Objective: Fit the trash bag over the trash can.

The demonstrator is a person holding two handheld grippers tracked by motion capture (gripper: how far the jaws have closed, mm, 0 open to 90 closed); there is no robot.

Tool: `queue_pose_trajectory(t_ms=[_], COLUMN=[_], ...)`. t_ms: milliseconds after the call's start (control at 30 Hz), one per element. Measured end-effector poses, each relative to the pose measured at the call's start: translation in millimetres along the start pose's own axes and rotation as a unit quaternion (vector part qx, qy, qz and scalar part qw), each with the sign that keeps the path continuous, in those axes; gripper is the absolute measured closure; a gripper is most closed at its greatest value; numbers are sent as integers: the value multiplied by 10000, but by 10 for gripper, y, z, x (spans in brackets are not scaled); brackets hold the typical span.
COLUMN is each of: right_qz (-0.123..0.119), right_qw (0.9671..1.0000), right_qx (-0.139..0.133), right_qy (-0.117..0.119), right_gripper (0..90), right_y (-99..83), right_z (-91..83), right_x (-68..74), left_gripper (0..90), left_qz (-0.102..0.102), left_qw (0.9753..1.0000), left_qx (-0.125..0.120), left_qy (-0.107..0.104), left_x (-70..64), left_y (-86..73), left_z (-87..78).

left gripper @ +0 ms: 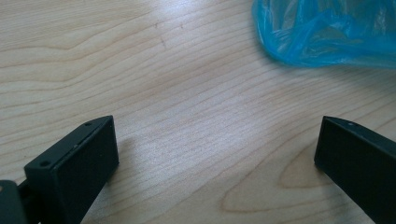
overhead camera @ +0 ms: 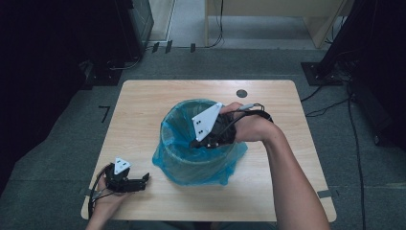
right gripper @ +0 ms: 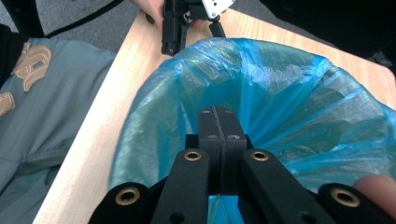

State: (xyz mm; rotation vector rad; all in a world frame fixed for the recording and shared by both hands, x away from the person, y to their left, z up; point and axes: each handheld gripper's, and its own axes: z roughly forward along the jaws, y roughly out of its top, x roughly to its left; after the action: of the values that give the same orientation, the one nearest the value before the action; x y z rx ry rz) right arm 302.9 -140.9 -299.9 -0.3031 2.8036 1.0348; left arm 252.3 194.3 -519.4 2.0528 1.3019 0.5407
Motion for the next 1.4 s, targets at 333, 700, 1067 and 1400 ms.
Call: queue_pose_trajectory(t_ms=[333,700,1067,1400], right_qz=[-294,-813,-826,-597], right_qw=[9993,9925,9847,9843], right_qx=[225,845,1316,1310], right_qy=[92,344,792,1018], right_gripper=[900,900,900,900], right_y=[52,121,1,-88], right_z=[260,710,1123,1268], right_x=[-66,-45,-93,-185], left_gripper=[0,0,0,0], left_qz=[5,2,2,1], left_qw=[10000,10000,10000,10000], left_qx=[-1,-3,-4,-6], left_qy=[-3,-3,-3,-4], left_x=[0,-1,0,0], left_y=[-1,-1,-1,-1], left_z=[-1,-1,-1,0])
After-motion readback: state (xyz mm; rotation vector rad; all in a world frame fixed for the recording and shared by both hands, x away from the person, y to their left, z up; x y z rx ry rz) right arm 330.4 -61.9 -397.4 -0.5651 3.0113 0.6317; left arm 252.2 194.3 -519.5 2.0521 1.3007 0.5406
